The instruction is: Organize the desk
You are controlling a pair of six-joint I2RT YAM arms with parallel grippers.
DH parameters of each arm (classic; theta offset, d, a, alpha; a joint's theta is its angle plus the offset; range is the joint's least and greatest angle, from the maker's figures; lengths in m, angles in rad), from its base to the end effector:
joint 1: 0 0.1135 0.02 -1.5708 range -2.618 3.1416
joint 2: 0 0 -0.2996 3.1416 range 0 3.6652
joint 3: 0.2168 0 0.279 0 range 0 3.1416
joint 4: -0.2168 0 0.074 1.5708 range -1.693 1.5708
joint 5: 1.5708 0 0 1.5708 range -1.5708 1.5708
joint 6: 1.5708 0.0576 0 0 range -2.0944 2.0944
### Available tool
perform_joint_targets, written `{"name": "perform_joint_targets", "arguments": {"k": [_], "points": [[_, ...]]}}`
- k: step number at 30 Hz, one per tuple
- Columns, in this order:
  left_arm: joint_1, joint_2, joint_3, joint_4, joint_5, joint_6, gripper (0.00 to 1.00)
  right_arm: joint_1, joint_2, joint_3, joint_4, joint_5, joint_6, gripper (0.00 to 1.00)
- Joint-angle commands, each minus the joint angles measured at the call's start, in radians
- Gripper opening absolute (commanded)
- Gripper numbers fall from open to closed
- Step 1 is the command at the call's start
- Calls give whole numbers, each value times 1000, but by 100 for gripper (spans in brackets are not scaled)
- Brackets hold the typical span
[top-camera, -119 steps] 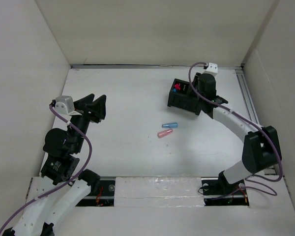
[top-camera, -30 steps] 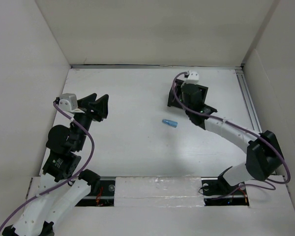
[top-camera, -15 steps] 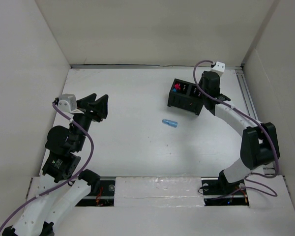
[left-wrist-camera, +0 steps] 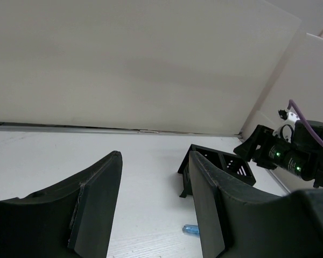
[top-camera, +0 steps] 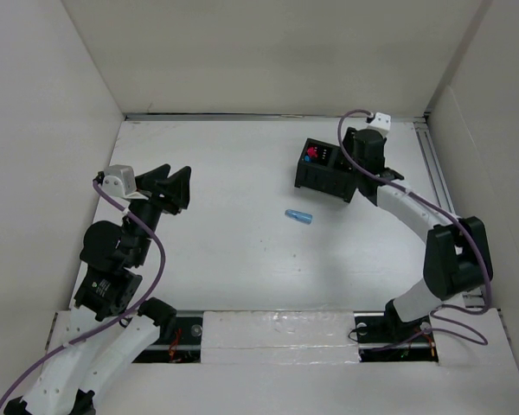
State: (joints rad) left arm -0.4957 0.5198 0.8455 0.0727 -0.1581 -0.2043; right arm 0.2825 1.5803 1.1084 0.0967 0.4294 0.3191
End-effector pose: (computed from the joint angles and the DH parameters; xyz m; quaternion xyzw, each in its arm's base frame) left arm 0.1095 -0.0489 0.4571 0.0150 0.5552 -0.2437 0.7951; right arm 0.4008 0.0914 0.2964 0.1347 0.8053 -0.0053 0.5774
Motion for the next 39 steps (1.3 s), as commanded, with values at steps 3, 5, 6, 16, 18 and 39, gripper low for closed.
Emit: {"name": "perform_joint_targets", "arguments": {"k": [3, 5, 6, 16, 18, 39], "points": [[-1, 11, 1, 52, 14, -7, 49, 117, -152, -108, 108, -118, 47, 35], [-1, 13, 1, 50, 18, -9, 49, 168, -186, -227, 181, -213, 52, 4], [-1, 13, 0, 52, 20, -9, 49, 196, -198, -264, 239, -240, 49, 2], [-1, 17, 1, 50, 17, -9, 49, 330, -169, -463, 121, -292, 22, 78], [-1, 17, 0, 50, 23, -9, 49, 319, -108, -429, 77, -287, 17, 85], [-1, 3, 0, 53, 9, -6, 49, 417, 211, -165, -69, -41, -38, 83]]}}
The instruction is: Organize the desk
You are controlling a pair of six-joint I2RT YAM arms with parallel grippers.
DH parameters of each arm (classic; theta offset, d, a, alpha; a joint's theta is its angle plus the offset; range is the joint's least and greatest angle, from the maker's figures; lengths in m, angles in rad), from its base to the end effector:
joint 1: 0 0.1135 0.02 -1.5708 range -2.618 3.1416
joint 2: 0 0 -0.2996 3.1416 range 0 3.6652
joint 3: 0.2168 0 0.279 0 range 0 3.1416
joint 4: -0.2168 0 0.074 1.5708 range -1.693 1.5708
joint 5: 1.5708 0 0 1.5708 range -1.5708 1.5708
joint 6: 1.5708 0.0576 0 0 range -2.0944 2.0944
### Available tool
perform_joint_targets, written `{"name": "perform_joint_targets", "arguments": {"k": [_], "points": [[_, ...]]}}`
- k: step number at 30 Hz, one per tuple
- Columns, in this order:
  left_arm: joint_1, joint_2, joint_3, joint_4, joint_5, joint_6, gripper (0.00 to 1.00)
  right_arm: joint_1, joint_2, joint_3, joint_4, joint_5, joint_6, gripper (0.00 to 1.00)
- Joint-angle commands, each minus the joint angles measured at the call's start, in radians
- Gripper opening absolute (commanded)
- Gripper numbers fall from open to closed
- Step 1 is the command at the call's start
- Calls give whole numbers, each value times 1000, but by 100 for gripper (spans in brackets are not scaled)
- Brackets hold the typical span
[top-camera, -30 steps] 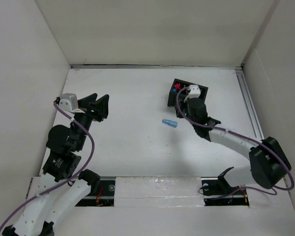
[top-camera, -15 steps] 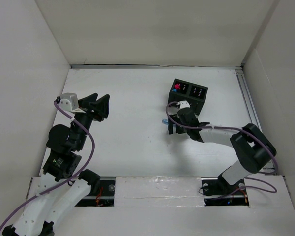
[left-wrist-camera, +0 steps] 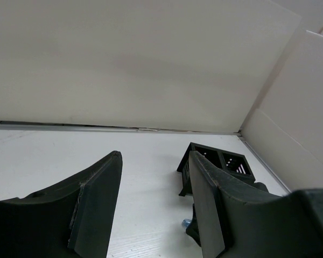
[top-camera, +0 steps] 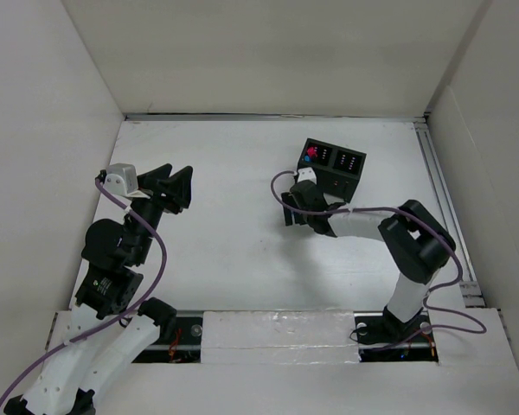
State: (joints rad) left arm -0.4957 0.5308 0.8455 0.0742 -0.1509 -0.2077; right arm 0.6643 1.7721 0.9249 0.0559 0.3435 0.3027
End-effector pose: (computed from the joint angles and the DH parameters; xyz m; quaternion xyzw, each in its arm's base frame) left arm 0.1126 -0.0510 0.4562 0.0178 0.5588 -0.2458 0.7918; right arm 0.3233 0.2285 0.1514 -0.1000 0.9082 0.0341 0.4049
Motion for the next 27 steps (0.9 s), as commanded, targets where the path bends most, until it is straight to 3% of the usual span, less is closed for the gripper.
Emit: {"name": "perform_joint_targets", "arguments": {"k": [1, 3, 5, 7, 8, 12, 19, 27], "points": [[-1, -11, 0, 50, 1, -2, 49, 47, 23, 19, -30, 45, -22, 80], [-1, -11, 1, 49, 2, -1, 49, 57, 24, 14, -31, 35, -24, 68], [-1, -11, 0, 49, 4, -1, 49, 69, 17, 5, -40, 20, -13, 49], [-1, -9, 0, 49, 1, -2, 49, 104, -2, -26, -42, 0, 1, 45], [-1, -8, 0, 49, -1, -1, 49, 104, -10, -37, -41, -11, 4, 34], [-1, -8, 0, 52, 7, -2, 49, 127, -63, -81, -31, -27, 39, 12], [-1, 8, -2, 49, 4, -2, 49, 114, -285, -46, 18, -15, 44, 10], [-1, 9, 0, 49, 13, -2, 49, -122, -422, 32, 108, 41, 49, 12]]}}
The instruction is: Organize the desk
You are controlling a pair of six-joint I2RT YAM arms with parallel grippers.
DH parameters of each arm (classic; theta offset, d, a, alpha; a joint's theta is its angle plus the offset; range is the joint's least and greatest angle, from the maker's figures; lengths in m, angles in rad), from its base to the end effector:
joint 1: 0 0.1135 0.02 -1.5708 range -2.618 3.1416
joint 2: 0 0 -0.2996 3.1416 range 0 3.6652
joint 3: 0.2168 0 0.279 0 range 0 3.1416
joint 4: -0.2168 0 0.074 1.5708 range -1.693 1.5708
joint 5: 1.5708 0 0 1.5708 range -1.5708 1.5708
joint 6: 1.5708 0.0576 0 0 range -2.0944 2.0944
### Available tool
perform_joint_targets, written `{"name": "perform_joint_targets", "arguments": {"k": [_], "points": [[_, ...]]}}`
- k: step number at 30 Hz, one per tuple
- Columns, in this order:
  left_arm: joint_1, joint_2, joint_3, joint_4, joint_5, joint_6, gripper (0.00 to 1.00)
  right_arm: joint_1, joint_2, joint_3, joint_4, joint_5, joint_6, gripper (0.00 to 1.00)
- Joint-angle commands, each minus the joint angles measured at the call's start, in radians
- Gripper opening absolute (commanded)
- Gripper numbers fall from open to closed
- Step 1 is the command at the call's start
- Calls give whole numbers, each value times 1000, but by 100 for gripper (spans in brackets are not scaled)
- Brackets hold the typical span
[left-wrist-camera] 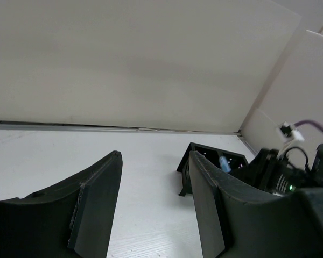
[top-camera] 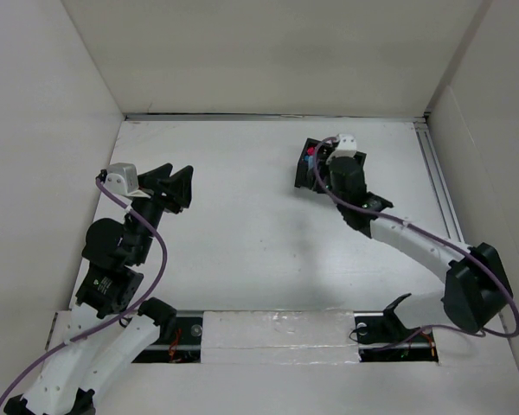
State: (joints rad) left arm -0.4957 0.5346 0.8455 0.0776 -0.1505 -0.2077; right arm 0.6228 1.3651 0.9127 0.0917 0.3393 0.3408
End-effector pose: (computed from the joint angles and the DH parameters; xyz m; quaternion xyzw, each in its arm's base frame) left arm 0.1136 -0.0516 0.4562 0.0180 0.5589 -0.2459 0.7917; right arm 0.2956 0.1887 0.2964 -0.0188 0.8161 0.1367 0.5612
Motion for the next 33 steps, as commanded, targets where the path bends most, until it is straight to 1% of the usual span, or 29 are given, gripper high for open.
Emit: {"name": "perform_joint_targets", "arguments": {"k": [1, 3, 4, 7, 10, 13, 15, 17, 19, 20, 22, 23, 24, 26, 27, 29, 31, 33], "points": [[-1, 4, 1, 45, 15, -2, 49, -106, -11, 67, 75, 55, 7, 12], [-1, 1, 0, 47, 19, -4, 49, -147, 9, 92, 78, 84, 1, 13], [-1, 2, -2, 47, 17, -2, 49, -193, 37, 107, 77, 87, -6, 13], [-1, 2, 1, 45, 16, -2, 49, -271, 109, 158, 79, 92, -23, 15], [-1, -2, 0, 47, 14, -1, 49, -314, 143, 192, 65, 87, -29, 17], [-1, 1, 0, 45, 15, -1, 49, -354, 147, 178, 97, 55, -31, 21], [-1, 1, 0, 45, 22, -1, 49, -373, 164, 192, 88, 37, -29, 25], [-1, 5, 0, 47, 17, 1, 49, -373, 180, 201, 69, 21, -26, 27], [-1, 5, 1, 44, 17, -1, 49, -364, 190, 201, 71, 9, -23, 31], [-1, 5, 0, 45, 20, 1, 49, -364, 193, 201, 65, 9, -22, 35], [-1, 4, -2, 48, 19, 1, 49, -338, 193, 187, 59, 17, -8, 39], [-1, 4, 0, 45, 12, 2, 49, -337, 190, 178, 65, 24, -8, 45], [-1, 7, 1, 45, 11, 2, 49, -322, 181, 169, 78, 29, -8, 48], [-1, 4, 0, 48, 17, 2, 49, -311, 170, 163, 68, 61, -13, 64], [-1, 4, 0, 48, 17, 2, 49, -311, 170, 163, 68, 61, -13, 64], [-1, 5, 0, 45, 11, 2, 49, -311, 141, 157, 68, 67, -14, 70], [-1, 4, 1, 44, 15, 2, 49, -311, 86, 149, 72, 52, -10, 71], [-1, -1, -2, 48, 19, 2, 49, -273, 34, 114, 104, 40, -14, 69]]}}
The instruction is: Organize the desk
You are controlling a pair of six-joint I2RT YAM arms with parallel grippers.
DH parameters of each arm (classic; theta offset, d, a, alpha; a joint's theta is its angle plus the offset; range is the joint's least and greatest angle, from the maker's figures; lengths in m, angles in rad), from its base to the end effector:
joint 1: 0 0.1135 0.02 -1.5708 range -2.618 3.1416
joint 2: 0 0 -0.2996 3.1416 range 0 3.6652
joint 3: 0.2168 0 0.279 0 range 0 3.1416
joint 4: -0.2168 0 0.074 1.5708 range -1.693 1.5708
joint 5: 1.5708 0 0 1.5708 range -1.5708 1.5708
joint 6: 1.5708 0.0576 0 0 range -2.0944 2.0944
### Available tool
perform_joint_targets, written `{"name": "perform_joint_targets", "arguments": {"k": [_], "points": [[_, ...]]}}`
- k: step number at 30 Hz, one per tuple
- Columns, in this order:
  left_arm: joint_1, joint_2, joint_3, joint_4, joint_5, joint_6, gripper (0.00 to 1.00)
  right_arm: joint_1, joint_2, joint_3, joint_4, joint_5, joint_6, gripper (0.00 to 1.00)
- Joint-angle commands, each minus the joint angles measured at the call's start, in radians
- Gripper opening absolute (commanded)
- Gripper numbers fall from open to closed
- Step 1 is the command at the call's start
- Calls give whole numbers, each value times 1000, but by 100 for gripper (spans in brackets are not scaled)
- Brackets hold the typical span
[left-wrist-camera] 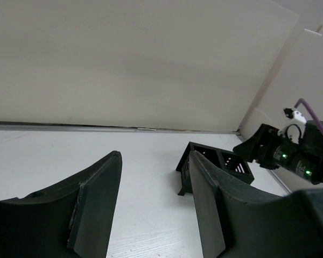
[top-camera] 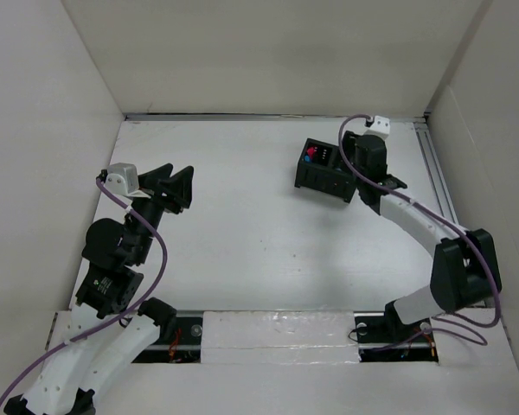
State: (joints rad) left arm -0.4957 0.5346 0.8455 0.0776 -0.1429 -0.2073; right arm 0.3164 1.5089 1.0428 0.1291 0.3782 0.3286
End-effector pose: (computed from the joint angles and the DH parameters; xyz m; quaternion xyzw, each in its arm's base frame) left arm 0.1134 -0.0520 0.4563 0.0212 0.5586 -0.2478 0.7912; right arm 0.3793 0.1018 0.3015 0.1136 0.8005 0.0347 0.5875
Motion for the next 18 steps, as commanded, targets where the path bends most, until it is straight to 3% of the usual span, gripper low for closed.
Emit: {"name": "perform_joint_targets", "arguments": {"k": [1, 3, 4, 8, 13, 18], "points": [[-1, 1, -3, 51, 11, 3, 49, 48, -168, -33, 88, -27, -5, 63], [-1, 1, -2, 48, 9, 3, 49, 110, -220, -90, 161, -68, -2, 52], [-1, -1, -2, 48, 19, 5, 49, 134, -239, -108, 184, -108, 3, 37], [-1, -8, -3, 51, 28, 9, 53, 292, -285, -151, 230, -199, 4, 0], [-1, -10, -2, 50, 34, 6, 59, 528, -292, -223, 256, -310, -57, 0], [-1, -2, -3, 53, 32, -3, 62, 659, -309, -332, 297, -315, -76, 0]]}}
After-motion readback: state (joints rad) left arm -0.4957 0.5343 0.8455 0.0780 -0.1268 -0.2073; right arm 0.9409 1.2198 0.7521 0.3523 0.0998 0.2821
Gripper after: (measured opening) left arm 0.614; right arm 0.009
